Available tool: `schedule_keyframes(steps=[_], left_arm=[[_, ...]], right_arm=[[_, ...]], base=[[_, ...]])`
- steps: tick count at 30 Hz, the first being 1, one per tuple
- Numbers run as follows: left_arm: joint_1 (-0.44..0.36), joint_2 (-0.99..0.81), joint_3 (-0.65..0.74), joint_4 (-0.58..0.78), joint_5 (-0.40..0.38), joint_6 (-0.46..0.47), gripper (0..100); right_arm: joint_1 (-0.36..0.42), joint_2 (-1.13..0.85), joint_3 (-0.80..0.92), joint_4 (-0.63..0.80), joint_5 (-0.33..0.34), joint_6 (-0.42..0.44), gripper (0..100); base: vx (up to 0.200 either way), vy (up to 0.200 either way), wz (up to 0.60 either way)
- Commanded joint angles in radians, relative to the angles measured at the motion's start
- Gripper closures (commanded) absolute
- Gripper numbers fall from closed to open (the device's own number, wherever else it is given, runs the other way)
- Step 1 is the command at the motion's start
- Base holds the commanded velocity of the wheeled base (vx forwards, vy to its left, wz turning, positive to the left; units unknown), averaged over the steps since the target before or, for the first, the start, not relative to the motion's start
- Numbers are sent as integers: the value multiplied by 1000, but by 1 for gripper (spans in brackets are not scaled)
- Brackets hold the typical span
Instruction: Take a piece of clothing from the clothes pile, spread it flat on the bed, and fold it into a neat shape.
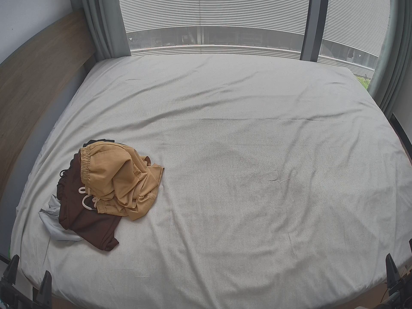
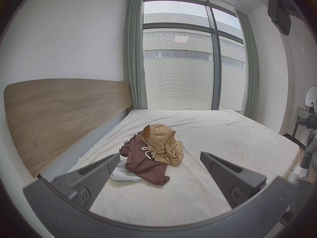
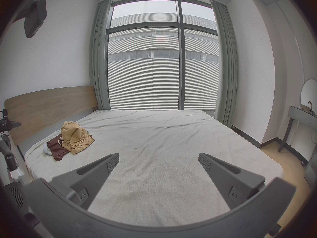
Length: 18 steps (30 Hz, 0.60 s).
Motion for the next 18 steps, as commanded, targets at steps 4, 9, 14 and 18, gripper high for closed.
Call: schedule_keyframes(steps=[4, 9, 14, 18], left_arm=[[0, -15, 18, -2, 1, -10, 0], [0, -15, 18, -4, 3, -19, 0], [0, -15, 18, -4, 3, -17, 0], [0, -15, 18, -7, 3, -16, 0]], right_arm=[[1, -16, 18, 0, 0, 0, 0], [0, -16, 18, 0, 0, 2, 0], [0, -16, 18, 0, -1, 2, 0], [0, -16, 18, 0, -1, 3, 0]], base=[[0, 0, 0], [0, 0, 0], [0, 0, 0], [0, 0, 0]])
